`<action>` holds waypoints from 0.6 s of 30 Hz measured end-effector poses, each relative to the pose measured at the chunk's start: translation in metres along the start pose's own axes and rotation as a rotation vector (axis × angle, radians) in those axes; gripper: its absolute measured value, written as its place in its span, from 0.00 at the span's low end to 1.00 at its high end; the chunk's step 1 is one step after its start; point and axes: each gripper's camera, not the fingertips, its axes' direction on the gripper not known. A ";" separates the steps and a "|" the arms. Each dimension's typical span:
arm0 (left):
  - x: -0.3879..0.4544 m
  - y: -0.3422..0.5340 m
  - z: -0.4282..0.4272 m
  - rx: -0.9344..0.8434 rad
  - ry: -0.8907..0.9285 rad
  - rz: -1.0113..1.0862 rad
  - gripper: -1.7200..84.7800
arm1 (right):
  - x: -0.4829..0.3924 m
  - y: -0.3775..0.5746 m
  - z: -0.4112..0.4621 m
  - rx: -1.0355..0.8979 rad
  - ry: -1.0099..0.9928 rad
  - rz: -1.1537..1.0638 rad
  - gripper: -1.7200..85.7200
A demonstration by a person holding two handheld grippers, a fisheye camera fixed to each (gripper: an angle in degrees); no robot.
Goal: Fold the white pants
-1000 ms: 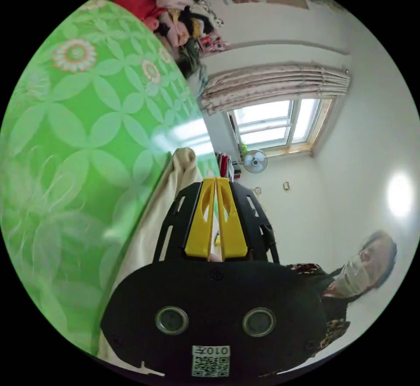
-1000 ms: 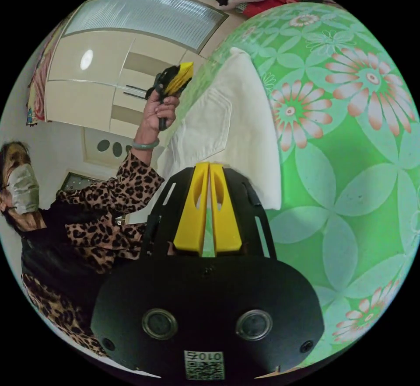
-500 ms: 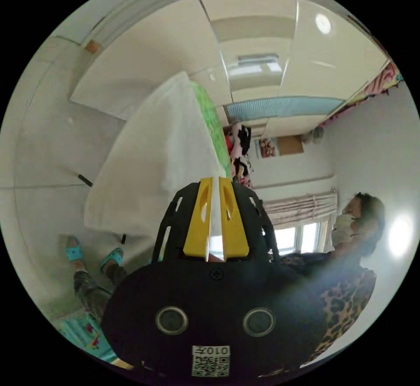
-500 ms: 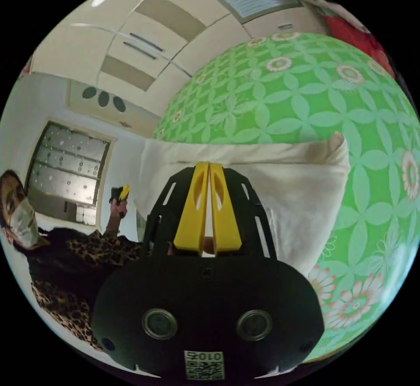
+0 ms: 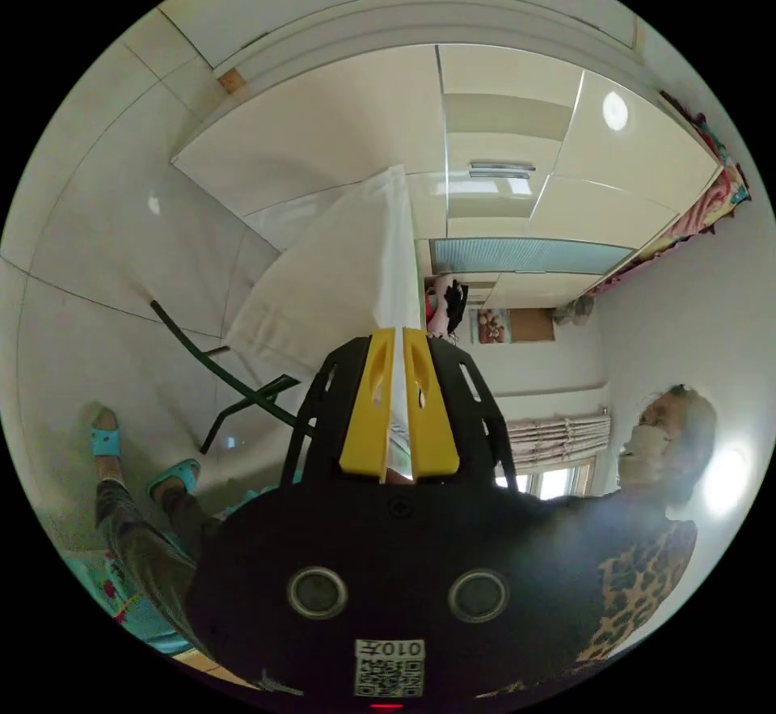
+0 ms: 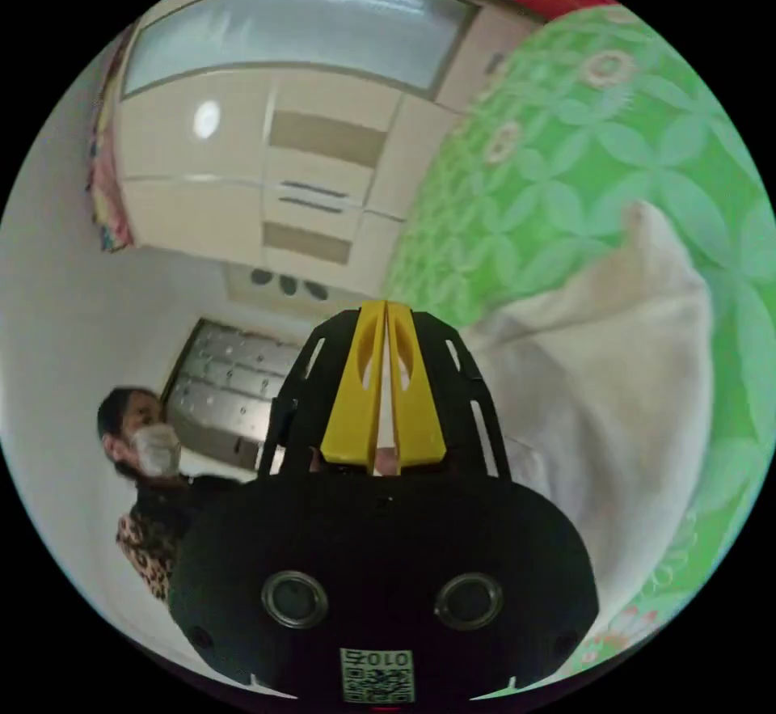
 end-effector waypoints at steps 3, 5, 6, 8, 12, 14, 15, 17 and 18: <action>-0.021 0.016 -0.032 0.133 0.024 -0.073 0.06 | -0.081 -0.051 0.081 -0.356 0.015 -0.154 0.09; -0.051 0.027 -0.051 0.179 0.124 -0.146 0.08 | -0.113 -0.082 0.135 -0.497 0.051 -0.152 0.12; -0.058 0.031 -0.054 0.184 0.152 -0.158 0.09 | -0.132 -0.101 0.169 -0.573 0.025 -0.174 0.14; -0.084 0.045 -0.065 0.221 0.248 -0.201 0.11 | -0.160 -0.131 0.221 -0.659 -0.018 -0.184 0.16; -0.118 0.056 -0.078 0.277 0.360 -0.227 0.15 | -0.224 -0.197 0.351 -0.895 0.043 -0.245 0.21; -0.131 0.059 -0.080 0.279 0.447 -0.218 0.17 | -0.250 -0.222 0.402 -0.966 0.110 -0.284 0.22; -0.132 0.059 -0.081 0.274 0.452 -0.209 0.18 | -0.268 -0.238 0.432 -0.993 0.136 -0.315 0.23; -0.134 0.059 -0.083 0.259 0.443 -0.164 0.20 | -0.291 -0.258 0.474 -1.046 0.157 -0.357 0.23; -0.135 0.058 -0.084 0.257 0.448 -0.152 0.20 | -0.302 -0.270 0.502 -1.086 0.182 -0.374 0.23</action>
